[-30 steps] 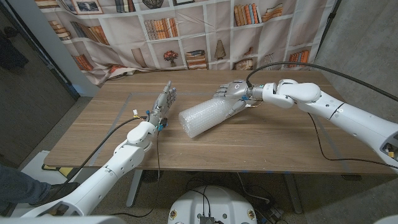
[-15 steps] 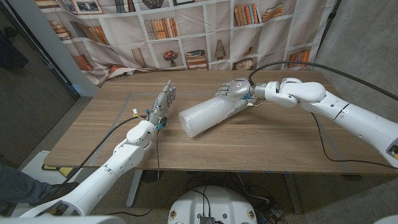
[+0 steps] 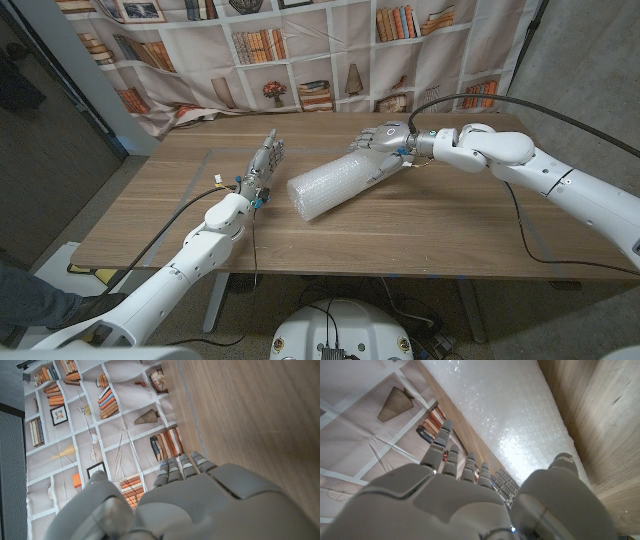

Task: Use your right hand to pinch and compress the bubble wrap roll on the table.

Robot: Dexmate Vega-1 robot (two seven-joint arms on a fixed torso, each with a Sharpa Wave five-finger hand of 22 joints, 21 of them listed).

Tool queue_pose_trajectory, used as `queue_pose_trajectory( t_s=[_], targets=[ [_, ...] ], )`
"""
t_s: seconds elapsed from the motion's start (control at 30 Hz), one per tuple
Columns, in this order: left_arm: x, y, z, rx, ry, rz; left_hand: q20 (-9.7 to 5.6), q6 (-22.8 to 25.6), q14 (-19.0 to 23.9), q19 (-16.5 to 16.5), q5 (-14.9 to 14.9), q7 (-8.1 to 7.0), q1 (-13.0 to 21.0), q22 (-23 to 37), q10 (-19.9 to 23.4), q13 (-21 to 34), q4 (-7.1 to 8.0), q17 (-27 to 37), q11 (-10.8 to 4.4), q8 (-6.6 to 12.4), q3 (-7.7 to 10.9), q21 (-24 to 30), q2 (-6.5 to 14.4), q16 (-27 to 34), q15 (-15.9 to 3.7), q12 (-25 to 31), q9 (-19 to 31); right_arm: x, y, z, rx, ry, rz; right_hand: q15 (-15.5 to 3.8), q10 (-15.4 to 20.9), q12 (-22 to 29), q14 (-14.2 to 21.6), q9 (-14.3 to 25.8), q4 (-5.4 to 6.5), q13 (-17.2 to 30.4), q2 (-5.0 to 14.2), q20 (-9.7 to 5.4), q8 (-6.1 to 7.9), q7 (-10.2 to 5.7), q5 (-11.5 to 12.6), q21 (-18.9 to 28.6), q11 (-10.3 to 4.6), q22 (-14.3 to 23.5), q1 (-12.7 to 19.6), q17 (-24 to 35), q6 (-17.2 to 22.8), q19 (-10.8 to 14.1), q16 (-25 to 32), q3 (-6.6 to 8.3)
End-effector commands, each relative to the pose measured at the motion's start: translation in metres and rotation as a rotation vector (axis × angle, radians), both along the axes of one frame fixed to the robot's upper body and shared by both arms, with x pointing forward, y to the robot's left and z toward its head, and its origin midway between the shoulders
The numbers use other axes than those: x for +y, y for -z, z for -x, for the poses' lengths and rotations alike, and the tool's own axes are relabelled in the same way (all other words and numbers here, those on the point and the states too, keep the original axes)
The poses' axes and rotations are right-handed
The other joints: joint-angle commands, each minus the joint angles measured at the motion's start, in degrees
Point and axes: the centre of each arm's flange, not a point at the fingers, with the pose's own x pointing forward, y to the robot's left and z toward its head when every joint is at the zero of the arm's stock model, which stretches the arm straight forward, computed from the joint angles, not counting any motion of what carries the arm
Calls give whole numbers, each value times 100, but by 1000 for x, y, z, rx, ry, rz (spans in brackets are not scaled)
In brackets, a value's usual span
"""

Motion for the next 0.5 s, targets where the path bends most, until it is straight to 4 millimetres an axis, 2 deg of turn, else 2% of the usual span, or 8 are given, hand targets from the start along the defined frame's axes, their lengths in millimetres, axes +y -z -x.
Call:
queue_pose_trajectory(
  t_s=[0.03,0.13,0.33,0.5],
  targets=[
    [-2,0,-1,2,3,-4,27,57,6,-55,-22,14,-27,14,50,16,3,6,-20,-10,-29,-10,1,-19,19,-23,33,-18,-10,6,-25,-17,-141,-46,88,70,80,8,-2,11,58,-47,38,-20,44,19,1,9,9,12,74,60,29,-11],
    [0,0,1,-2,-2,-5,24,60,6,-56,-22,5,-26,14,54,16,3,6,-20,-9,-33,-10,2,-19,19,-21,33,-27,-13,6,-20,-34,-249,-99,114,79,73,8,9,11,75,-101,42,-18,45,-8,-4,9,-9,16,94,17,21,-16],
    [5,-2,9,-15,-17,-10,31,57,6,-59,-23,12,-24,14,57,16,4,5,-9,-11,-38,-10,4,-19,21,-21,33,-43,-15,4,9,-60,-446,-61,172,100,170,6,31,11,115,-115,58,20,40,40,43,5,-42,21,162,215,43,-26],
    [9,-7,16,-36,-29,-18,11,49,7,-53,-23,21,-21,14,52,16,4,5,5,-15,-42,-7,7,-19,21,-23,33,-55,-14,3,1,-85,-602,-52,218,115,212,5,32,11,133,-128,91,21,36,30,51,2,-40,20,266,235,46,-26]
  ],
)
